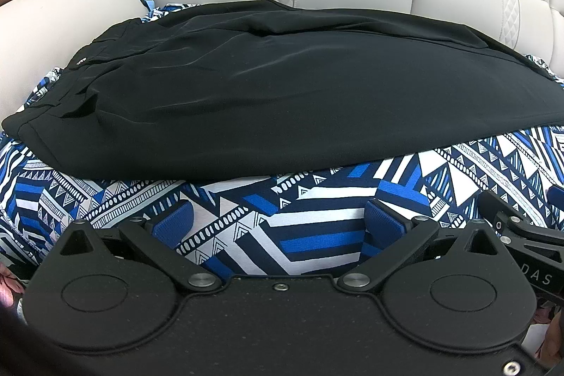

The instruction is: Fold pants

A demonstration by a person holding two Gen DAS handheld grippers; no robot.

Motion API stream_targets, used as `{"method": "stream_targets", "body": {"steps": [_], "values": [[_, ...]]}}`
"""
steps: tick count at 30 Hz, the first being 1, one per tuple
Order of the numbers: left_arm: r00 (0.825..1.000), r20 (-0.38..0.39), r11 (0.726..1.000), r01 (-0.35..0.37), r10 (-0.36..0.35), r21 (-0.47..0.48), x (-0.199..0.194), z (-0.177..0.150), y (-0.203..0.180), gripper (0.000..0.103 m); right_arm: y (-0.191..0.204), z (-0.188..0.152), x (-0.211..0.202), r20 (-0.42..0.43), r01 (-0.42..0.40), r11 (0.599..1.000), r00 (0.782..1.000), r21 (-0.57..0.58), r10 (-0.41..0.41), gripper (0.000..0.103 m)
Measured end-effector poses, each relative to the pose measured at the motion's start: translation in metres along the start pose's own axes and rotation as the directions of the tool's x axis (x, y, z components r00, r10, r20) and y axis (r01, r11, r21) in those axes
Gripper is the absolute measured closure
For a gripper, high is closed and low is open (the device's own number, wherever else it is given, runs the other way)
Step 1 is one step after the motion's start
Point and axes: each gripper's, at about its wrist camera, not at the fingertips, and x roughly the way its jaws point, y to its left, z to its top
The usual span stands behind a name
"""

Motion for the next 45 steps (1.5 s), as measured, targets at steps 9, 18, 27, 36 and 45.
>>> {"method": "stream_targets", "body": {"steps": [9, 18, 27, 36, 45], "values": [[1.000, 0.000, 1.000, 0.000, 0.000, 0.000, 0.0000, 0.0000, 0.0000, 0.000, -0.0007, 0.0005, -0.0003, -0.001, 0.000, 1.000, 1.000, -0.001, 0.000, 0.000], [1.000, 0.000, 1.000, 0.000, 0.000, 0.000, 0.0000, 0.0000, 0.0000, 0.000, -0.0005, 0.0010, -0.0016, 0.001, 0.001, 1.000, 1.000, 0.000, -0.001, 0.000], [1.000, 0.001, 1.000, 0.000, 0.000, 0.001, 0.0000, 0.0000, -0.0001, 0.000, -0.0011, 0.0005, -0.0015, 0.002, 0.001, 1.000, 1.000, 0.000, -0.001, 0.000], [1.000, 0.001, 1.000, -0.001, 0.001, 0.001, 0.0000, 0.0000, 0.0000, 0.000, -0.0014, 0.0003, -0.0014, 0.004, 0.001, 1.000, 1.000, -0.001, -0.001, 0.000], [1.000, 0.002, 1.000, -0.001, 0.001, 0.001, 0.0000, -0.0001, -0.0001, 0.000, -0.0016, 0.0001, -0.0015, 0.005, 0.001, 1.000, 1.000, -0.001, -0.001, 0.000]]}}
